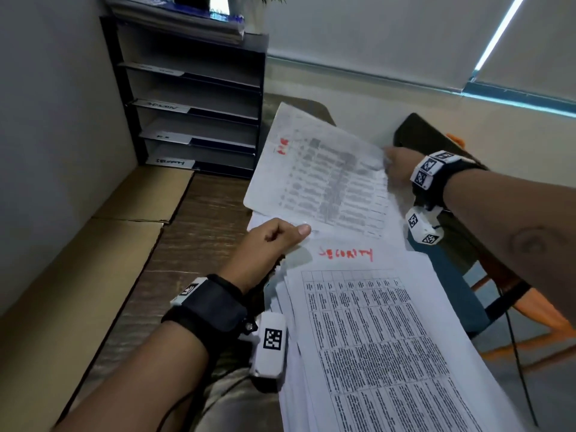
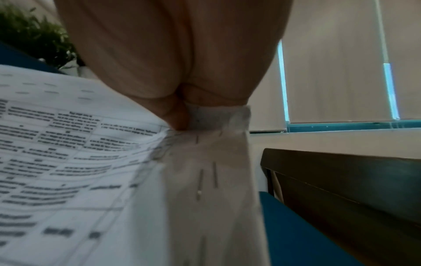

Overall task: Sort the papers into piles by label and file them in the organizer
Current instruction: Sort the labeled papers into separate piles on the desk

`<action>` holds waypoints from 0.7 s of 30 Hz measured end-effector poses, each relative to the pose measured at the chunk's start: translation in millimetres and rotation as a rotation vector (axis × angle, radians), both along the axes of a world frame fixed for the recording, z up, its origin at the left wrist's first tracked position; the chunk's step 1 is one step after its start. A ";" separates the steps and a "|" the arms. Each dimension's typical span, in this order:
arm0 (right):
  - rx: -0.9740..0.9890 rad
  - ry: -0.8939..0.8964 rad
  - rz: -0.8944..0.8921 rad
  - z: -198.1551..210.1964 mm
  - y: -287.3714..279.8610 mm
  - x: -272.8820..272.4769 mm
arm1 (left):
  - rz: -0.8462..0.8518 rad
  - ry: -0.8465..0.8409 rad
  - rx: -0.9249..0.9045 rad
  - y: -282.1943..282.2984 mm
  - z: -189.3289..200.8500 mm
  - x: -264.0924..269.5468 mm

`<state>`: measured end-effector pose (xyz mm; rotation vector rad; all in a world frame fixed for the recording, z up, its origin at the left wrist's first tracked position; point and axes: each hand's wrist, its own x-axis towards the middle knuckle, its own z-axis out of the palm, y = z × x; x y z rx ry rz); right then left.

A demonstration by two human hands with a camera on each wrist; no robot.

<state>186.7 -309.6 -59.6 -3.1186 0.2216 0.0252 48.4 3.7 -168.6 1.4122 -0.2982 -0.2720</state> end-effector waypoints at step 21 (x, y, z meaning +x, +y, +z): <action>0.477 0.160 0.357 5.0 96.8 -151.4 | -0.077 -0.084 0.100 1.8 -8.9 4.9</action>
